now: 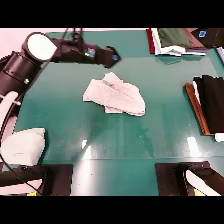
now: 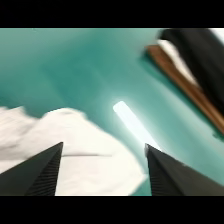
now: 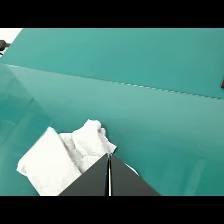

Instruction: Fold the shirts.

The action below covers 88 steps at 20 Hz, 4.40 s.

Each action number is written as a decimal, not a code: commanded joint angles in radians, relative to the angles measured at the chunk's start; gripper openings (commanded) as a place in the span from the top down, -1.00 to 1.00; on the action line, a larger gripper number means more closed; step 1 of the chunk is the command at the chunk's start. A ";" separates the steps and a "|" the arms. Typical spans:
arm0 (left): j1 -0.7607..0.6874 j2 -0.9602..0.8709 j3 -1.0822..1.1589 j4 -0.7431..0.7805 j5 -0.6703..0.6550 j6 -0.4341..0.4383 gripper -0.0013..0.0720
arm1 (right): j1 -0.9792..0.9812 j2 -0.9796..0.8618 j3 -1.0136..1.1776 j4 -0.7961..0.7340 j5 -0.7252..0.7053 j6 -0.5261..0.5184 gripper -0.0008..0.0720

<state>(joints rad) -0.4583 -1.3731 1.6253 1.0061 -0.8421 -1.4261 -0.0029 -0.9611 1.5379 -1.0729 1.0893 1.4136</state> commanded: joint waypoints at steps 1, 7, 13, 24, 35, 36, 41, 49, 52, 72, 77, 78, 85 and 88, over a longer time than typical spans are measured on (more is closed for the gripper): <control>0.205 -0.074 -0.041 0.066 -0.090 -0.105 -0.67 | 0.000 0.000 0.001 0.000 0.014 0.000 0.93; 0.295 -0.317 -0.124 0.063 -0.139 -0.080 -0.68 | 0.000 0.000 0.001 0.000 0.032 0.000 0.94; 0.277 -0.414 -0.124 0.052 -0.117 -0.074 -0.67 | 0.000 -0.026 0.001 0.000 0.056 0.000 0.93; 0.264 -0.416 0.083 0.023 -0.213 -0.012 0.90 | 0.000 -0.387 0.000 -0.001 0.236 0.000 0.83; 0.264 -0.417 0.208 0.021 -0.304 -0.014 0.90 | 0.091 -0.893 0.001 0.163 0.040 0.000 -0.34; 0.264 -0.417 0.208 0.018 -0.304 -0.014 0.90 | 0.103 -0.908 0.001 0.161 0.026 0.000 -0.34; 0.264 -0.417 0.208 0.012 -0.305 -0.036 0.90 | 0.132 -0.915 0.002 0.165 -0.061 -0.011 0.65; 0.264 -0.196 0.278 0.155 -0.266 -0.039 0.90 | 0.049 -0.530 0.002 0.099 -0.053 -0.117 0.94; 0.264 0.011 0.344 0.223 -0.253 -0.031 0.90 | -0.018 -0.248 0.002 0.078 0.012 -0.124 0.94; 0.264 0.083 -0.064 0.253 -0.362 -0.021 0.90 | 0.230 -0.399 0.001 -0.098 0.166 0.056 0.94; 0.264 0.122 -0.004 0.289 -0.276 -0.040 0.90 | 0.240 -0.339 0.002 -0.105 0.033 0.032 0.94; 0.264 0.148 0.035 0.289 -0.269 -0.040 0.90 | 0.240 -0.291 0.002 -0.109 0.003 0.018 0.94; 0.264 0.405 0.351 0.268 -0.266 -0.040 0.90 | 0.240 0.121 0.002 -0.109 -0.151 -0.009 0.94; 0.264 0.505 0.383 0.247 -0.264 -0.040 0.90 | 0.240 0.235 0.002 -0.109 -0.166 -0.009 0.94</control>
<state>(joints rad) -0.1944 -0.9569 1.9545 1.2659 -1.1133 -1.4651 0.2386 -0.8436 1.5406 -1.1728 0.9634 1.4082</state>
